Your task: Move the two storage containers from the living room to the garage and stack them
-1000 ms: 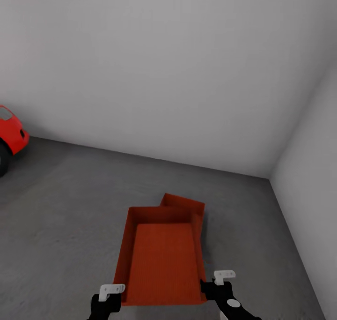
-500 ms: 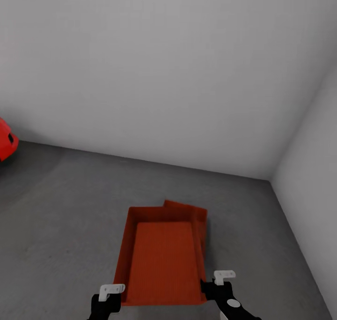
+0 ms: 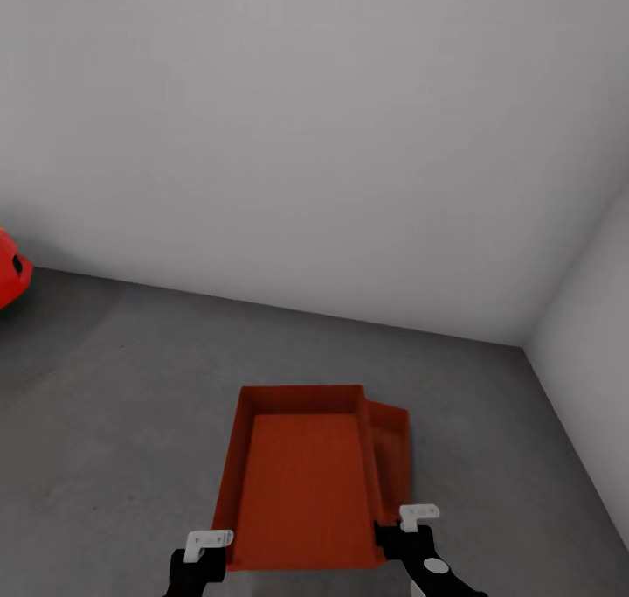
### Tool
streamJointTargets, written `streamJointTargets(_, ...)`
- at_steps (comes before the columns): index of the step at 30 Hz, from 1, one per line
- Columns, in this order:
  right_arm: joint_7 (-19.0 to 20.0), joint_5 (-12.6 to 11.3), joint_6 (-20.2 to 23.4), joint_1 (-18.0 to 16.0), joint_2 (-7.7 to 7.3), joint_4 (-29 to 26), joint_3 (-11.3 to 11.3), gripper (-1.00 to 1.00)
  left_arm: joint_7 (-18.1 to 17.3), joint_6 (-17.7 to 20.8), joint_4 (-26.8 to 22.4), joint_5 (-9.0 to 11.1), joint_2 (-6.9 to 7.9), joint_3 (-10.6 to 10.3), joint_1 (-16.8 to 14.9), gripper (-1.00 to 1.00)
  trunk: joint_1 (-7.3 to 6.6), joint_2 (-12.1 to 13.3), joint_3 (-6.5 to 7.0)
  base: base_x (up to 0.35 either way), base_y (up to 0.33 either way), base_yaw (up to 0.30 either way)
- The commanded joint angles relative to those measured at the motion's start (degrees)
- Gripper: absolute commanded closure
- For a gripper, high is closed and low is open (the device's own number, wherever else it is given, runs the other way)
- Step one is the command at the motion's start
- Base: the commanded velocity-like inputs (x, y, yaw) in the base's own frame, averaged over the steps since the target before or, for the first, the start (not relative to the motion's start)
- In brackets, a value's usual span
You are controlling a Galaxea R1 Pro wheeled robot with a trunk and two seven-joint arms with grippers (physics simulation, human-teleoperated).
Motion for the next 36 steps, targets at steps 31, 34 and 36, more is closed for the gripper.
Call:
streamJointTargets(31, -0.7, 0.0, -0.1, -0.1, -0.94, 0.1, -0.4, 1.0, 0.5, -0.2, 0.0, 0.5, 0.04, 1.0, 0.0, 1.0, 0.03, 0.0, 0.33, 0.072, 0.048, -0.175)
streamJointTargets(34, -0.7, 0.0, -0.2, -0.1, -0.94, 0.1, -0.4, 1.0, 0.5, -0.2, 0.0, 0.5, 0.04, 1.0, 0.0, 1.0, 0.03, 0.0, 0.42, 0.0, 0.0, -0.263)
streamJointTargets(36, -0.7, 0.0, -0.1, -0.1, -0.94, 0.1, -0.4, 1.0, 0.5, -0.2, 0.0, 0.5, 0.04, 1.0, 0.0, 1.0, 0.03, 0.0, 0.48, 0.0, 0.0, -0.262)
